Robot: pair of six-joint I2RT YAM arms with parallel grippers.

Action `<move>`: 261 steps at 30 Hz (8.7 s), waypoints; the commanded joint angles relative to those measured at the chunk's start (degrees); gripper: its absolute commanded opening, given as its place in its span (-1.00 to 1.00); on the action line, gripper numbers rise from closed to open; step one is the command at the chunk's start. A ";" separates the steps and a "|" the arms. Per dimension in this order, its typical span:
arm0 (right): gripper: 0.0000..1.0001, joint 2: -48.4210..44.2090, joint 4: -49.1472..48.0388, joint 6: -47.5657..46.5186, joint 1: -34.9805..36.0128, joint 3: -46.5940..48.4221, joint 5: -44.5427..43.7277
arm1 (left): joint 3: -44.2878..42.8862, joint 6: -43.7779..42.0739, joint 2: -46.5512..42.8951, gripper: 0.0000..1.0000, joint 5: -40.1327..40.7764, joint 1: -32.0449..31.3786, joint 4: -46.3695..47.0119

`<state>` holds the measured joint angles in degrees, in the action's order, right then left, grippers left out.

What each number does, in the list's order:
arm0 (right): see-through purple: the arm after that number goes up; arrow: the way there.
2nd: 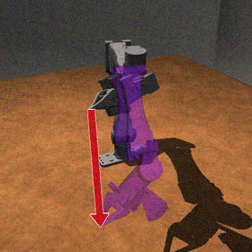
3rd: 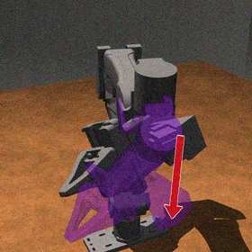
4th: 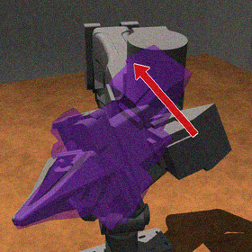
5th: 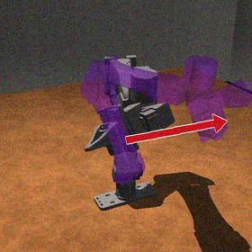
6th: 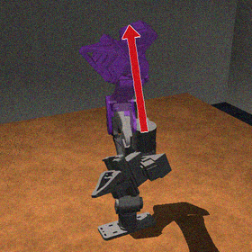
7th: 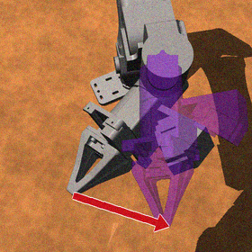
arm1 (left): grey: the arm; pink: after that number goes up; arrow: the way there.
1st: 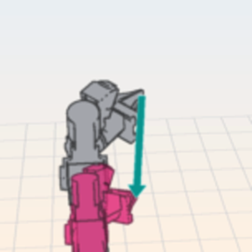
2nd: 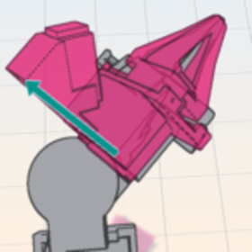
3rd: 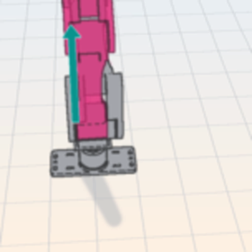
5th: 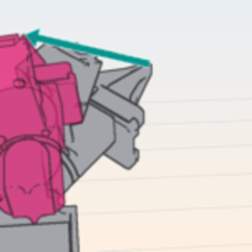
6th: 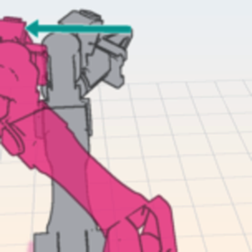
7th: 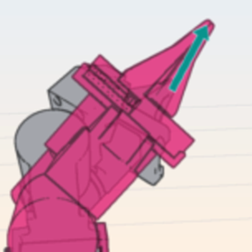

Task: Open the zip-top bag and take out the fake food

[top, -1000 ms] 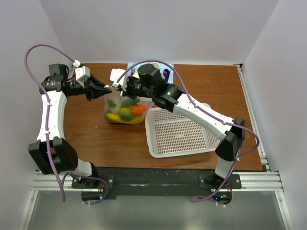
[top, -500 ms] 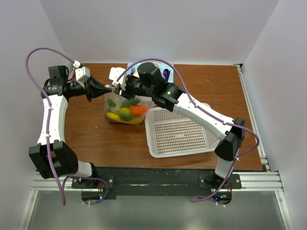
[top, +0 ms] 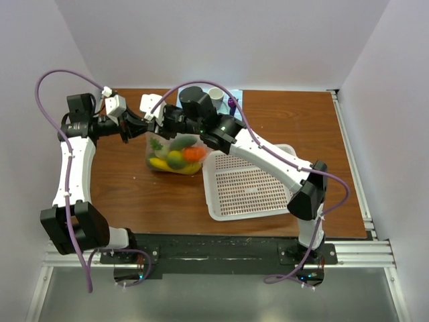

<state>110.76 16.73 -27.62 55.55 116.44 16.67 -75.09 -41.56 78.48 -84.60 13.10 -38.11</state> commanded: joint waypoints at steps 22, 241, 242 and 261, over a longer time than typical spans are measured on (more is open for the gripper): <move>-0.56 -5.02 -2.40 -0.51 -0.44 -3.15 -0.85 | 2.67 8.60 -3.59 -1.00 -12.70 0.08 10.68; 0.97 -8.45 -29.74 44.40 17.66 -61.24 -38.99 | -21.90 22.51 22.70 1.00 49.27 -3.62 -2.65; 0.97 -8.89 -29.91 44.32 17.66 -61.60 -39.25 | -16.89 21.36 21.38 0.99 49.27 -1.61 -2.33; 0.97 -6.08 -32.02 42.91 19.51 -62.04 -37.67 | 9.96 21.35 13.37 1.00 45.49 -1.50 7.25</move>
<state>102.15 -17.50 14.11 74.06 54.94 -21.58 -65.67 -19.64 93.10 -34.79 12.29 -32.51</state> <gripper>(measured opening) 0.983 0.997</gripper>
